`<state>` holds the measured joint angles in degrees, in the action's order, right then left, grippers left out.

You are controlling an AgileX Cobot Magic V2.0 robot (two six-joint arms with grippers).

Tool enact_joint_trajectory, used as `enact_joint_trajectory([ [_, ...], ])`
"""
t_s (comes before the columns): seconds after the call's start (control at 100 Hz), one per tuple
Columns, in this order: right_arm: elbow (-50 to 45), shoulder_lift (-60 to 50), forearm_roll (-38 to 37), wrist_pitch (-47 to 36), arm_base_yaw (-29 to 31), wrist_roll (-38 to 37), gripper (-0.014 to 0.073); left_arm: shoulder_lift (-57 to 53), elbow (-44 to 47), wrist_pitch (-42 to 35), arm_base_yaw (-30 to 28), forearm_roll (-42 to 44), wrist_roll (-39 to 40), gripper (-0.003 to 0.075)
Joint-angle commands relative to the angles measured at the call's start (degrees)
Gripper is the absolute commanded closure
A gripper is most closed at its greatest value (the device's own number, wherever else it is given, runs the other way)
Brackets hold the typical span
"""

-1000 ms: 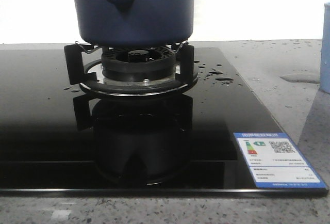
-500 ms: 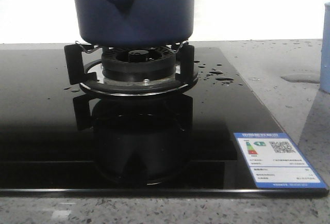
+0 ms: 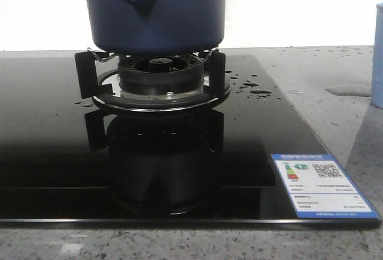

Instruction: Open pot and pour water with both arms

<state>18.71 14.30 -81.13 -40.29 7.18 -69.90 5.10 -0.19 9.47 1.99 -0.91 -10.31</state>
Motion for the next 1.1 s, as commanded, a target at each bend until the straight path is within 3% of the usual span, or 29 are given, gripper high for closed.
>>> enact_joint_trajectory([
  [0.0, 1.17, 0.59, 2.25, 0.08, -0.05, -0.06, 0.0667, -1.24, 0.68, 1.96, -0.19, -0.29, 1.06, 0.0739],
  [0.14, 1.17, 0.59, 2.25, 0.08, -0.05, -0.06, 0.0667, -4.43, 2.17, 6.29, -0.19, -3.82, 1.06, 0.0739],
  [0.93, 1.17, 0.59, 2.25, 0.08, -0.05, -0.06, 0.0667, -6.35, 2.17, 6.29, -0.19, -3.94, 1.06, 0.0739],
  [1.09, -0.04, 0.59, 2.16, 10.39, -0.05, -0.06, 0.0667, -6.35, 2.17, 6.29, -0.19, -3.94, 1.06, 0.0739],
])
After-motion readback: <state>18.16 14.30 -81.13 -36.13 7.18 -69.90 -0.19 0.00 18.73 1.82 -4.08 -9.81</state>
